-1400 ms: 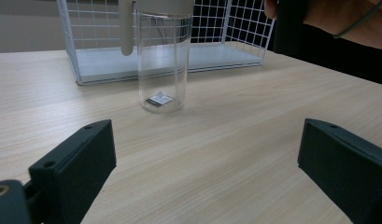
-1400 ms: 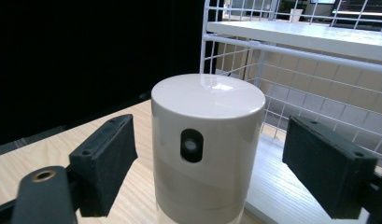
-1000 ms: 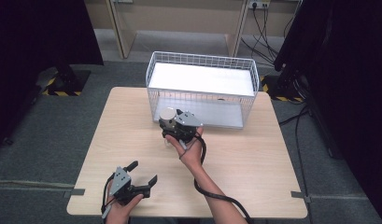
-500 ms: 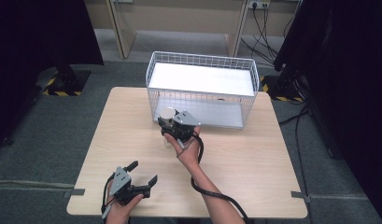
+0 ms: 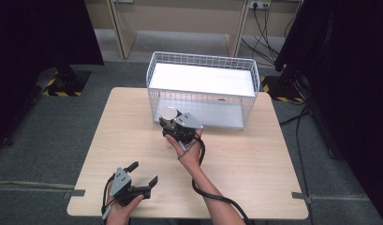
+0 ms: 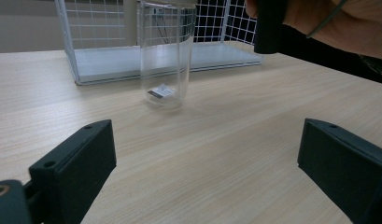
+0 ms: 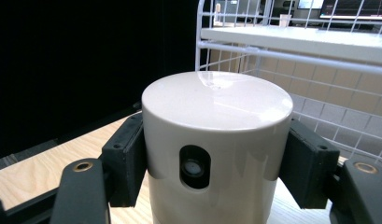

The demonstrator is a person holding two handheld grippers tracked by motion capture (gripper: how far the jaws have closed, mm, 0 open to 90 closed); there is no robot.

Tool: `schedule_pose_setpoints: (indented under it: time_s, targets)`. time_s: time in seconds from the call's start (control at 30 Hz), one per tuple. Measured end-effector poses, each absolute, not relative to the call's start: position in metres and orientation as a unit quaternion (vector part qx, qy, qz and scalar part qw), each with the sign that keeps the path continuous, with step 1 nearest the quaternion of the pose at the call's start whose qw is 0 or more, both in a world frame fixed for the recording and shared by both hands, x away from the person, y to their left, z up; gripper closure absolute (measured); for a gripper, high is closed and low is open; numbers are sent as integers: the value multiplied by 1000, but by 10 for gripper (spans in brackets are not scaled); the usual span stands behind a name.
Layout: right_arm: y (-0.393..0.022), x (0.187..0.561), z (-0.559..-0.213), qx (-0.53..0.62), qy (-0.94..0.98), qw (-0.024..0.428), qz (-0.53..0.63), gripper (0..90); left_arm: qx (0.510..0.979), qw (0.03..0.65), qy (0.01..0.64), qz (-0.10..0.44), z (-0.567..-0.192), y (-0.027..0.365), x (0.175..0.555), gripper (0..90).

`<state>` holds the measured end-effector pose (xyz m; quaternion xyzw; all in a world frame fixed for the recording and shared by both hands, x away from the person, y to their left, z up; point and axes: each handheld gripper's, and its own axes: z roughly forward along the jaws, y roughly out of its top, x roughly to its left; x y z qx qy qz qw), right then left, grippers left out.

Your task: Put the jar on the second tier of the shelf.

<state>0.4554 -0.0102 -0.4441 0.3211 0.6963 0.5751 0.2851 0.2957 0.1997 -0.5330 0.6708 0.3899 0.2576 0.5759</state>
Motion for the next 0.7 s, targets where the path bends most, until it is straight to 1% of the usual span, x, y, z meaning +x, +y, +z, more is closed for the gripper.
schedule_pose_setpoints:
  time_s: [0.27, 0.7]
  targets:
    - [-20, 452, -433, 324, 689, 290, 580, 329, 671, 575, 390, 258, -533, 200, 296, 39]
    - [-43, 453, -403, 329, 666, 313, 592, 329, 670, 575, 390, 259, -533, 200, 296, 39]
